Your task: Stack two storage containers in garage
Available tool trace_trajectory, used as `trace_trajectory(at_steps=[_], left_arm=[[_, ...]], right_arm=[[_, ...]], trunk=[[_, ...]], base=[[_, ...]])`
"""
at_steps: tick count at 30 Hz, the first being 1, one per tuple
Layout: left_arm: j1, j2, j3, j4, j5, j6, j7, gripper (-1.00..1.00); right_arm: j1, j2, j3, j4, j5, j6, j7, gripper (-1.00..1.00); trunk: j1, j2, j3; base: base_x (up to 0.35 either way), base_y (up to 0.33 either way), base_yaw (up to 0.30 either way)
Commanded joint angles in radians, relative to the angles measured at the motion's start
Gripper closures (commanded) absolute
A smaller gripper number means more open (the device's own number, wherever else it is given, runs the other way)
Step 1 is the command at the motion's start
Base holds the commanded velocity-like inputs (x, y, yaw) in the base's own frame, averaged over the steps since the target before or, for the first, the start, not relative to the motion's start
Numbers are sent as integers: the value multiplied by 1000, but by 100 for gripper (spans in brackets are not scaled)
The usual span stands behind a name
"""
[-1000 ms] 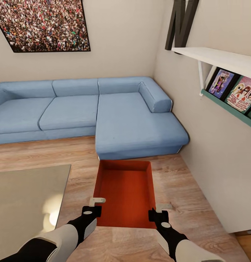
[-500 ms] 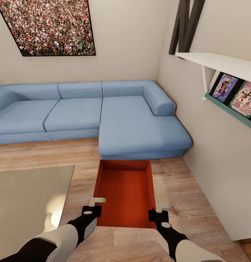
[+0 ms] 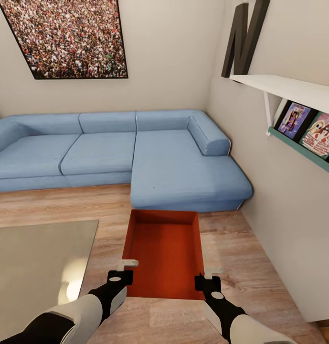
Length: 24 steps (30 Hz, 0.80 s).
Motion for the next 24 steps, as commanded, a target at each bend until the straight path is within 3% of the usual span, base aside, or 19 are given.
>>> trace_trajectory(at_steps=[1,24], left_arm=[[0,2,18,4,16,-4,34,100],[0,4,17,4,15,-4,34,100]], right_arm=[[-1,1,-30,-21,16,-18,-1,100],[-1,1,-30,-21,16,-18,-1,100]], trunk=[[0,-1,1],[0,-1,38]], base=[[0,0,0],[0,0,0]])
